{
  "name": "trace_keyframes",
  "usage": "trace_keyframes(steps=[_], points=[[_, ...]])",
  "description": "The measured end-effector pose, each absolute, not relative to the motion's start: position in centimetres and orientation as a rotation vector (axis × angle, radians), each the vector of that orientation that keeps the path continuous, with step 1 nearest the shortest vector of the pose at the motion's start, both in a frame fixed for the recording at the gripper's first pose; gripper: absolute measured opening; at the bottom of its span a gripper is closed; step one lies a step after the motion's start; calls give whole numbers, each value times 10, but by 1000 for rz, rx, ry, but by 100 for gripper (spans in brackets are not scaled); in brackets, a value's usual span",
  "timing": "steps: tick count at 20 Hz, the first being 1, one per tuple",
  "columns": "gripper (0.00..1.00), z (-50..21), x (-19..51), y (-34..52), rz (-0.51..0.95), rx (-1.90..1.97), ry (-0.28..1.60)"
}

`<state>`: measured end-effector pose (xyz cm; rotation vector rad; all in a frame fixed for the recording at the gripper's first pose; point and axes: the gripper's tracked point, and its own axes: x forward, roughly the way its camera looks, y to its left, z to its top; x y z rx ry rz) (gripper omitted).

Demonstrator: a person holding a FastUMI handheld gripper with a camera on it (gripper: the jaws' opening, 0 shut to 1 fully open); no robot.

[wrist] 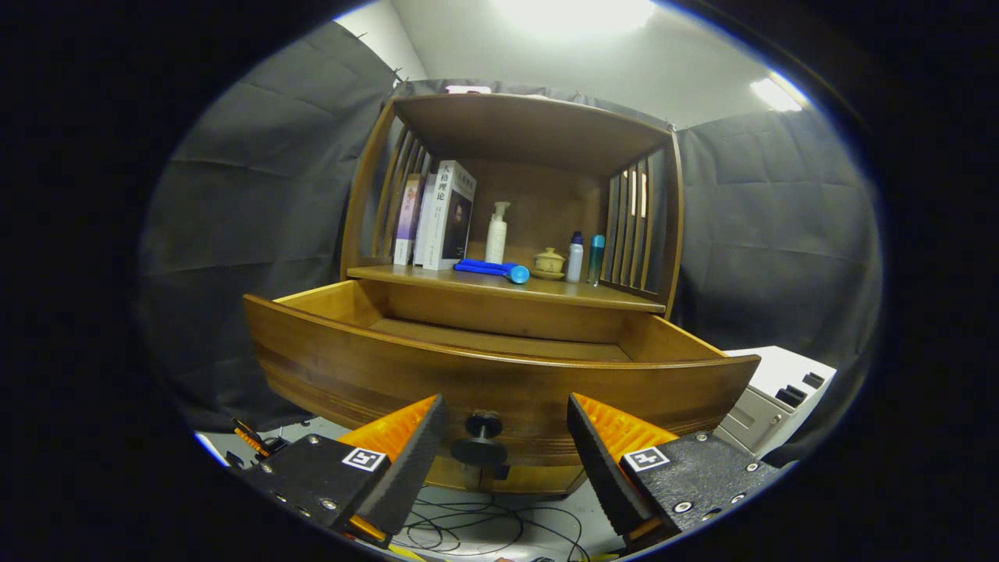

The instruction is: Pull open the drawer, take out the items inside it, and place them on the countertop above the cabinet.

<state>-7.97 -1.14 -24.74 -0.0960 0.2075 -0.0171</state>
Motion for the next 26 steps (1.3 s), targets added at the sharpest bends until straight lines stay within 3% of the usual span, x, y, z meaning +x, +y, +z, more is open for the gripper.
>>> trace_keyframes(steps=[26], points=[[95,-232,-10,-13,3,171,170]])
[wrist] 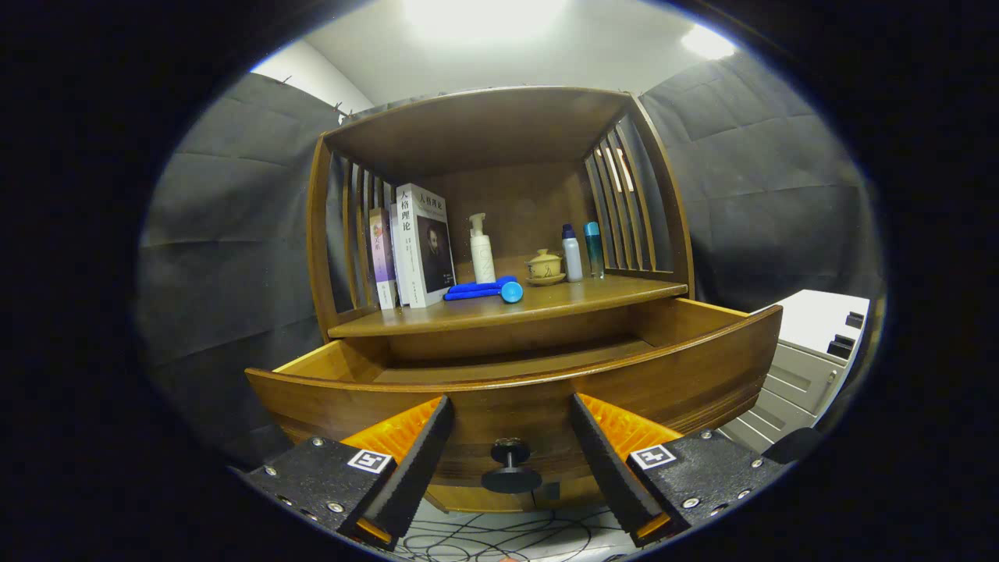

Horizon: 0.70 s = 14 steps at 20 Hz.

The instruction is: Pull open the drawer, take out the items inside it, and place them on the countertop above the cabinet.

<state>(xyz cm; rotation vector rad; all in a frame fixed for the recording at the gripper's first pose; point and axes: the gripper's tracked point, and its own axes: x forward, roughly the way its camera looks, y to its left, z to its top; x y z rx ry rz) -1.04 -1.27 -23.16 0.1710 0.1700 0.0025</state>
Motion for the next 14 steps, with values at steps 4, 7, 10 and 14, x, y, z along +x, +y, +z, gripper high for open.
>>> trace_keyframes(steps=[4,7,10,14], points=[[95,-233,12,-12,0,175,177],[96,-236,30,-13,3,177,182],[95,-238,47,-14,9,175,178],[96,-241,69,-16,13,155,181]])
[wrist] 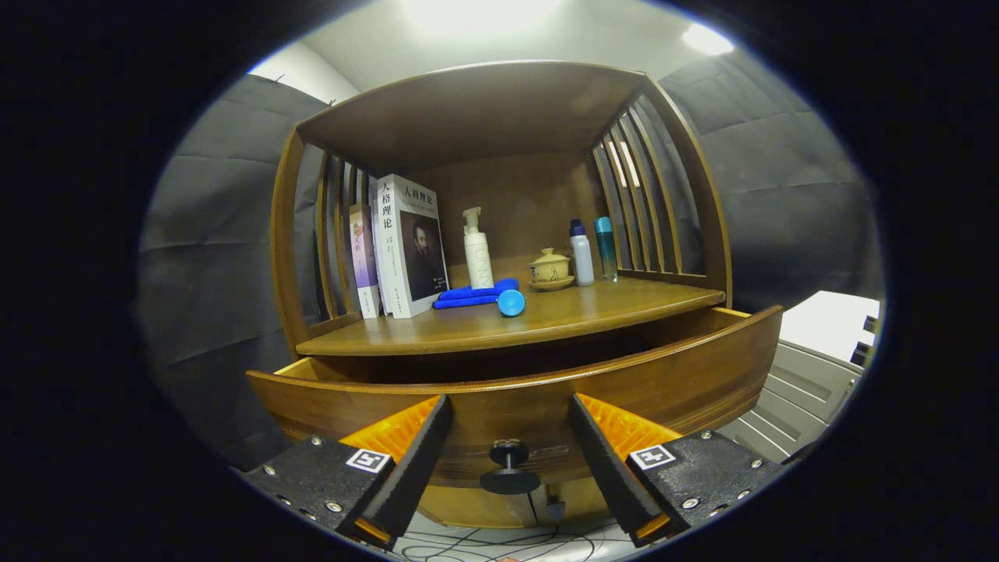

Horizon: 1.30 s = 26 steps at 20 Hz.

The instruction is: Pull open the drawer, take out the items inside it, and place them on the countertop above the cabinet.

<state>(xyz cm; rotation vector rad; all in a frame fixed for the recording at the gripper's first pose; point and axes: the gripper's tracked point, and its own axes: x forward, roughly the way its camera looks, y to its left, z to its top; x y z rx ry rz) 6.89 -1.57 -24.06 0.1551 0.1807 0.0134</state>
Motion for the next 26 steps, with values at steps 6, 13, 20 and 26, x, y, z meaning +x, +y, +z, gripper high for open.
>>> trace_keyframes(steps=[6,13,20,26], points=[[95,-245,98,-15,10,142,179],[95,-250,126,-14,8,128,175],[95,-254,139,-14,-8,72,158],[95,-202,101,-22,28,-71,177]])
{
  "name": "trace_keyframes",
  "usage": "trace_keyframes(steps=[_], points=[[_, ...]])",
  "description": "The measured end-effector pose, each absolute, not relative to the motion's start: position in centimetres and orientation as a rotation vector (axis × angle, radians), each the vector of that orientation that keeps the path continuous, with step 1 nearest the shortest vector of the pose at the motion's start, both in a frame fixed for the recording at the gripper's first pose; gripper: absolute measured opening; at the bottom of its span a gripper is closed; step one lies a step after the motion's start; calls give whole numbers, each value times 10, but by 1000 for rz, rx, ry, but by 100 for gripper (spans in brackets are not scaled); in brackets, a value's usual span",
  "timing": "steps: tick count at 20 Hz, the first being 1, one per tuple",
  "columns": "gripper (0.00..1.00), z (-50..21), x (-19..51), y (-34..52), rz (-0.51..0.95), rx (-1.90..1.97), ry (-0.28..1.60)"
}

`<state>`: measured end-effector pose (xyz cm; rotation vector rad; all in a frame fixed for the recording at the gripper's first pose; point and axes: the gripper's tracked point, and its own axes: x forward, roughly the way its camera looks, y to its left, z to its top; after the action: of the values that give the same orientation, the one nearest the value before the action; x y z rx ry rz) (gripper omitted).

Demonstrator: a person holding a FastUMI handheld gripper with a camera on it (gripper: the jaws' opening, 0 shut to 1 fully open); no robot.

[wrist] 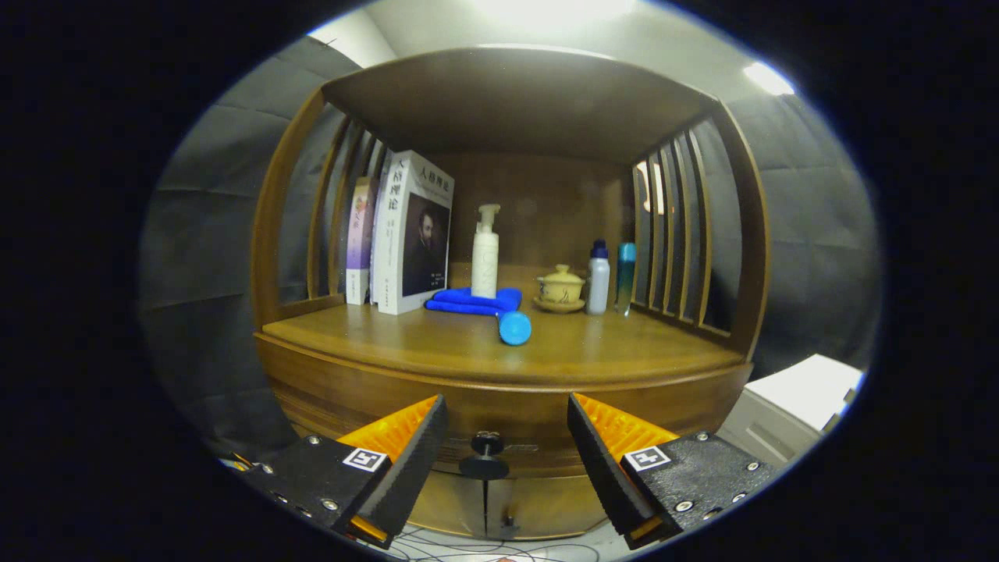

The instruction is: Pull open the drawer, take out the items inside it, and place them on the countertop above the cabinet.

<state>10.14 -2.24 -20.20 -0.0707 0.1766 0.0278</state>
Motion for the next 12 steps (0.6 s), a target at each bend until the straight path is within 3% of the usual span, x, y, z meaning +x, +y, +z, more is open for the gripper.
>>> trace_keyframes(steps=[7,12], points=[[95,-45,38,-42,7,-91,69],[95,-3,-13,-20,20,-76,61]])
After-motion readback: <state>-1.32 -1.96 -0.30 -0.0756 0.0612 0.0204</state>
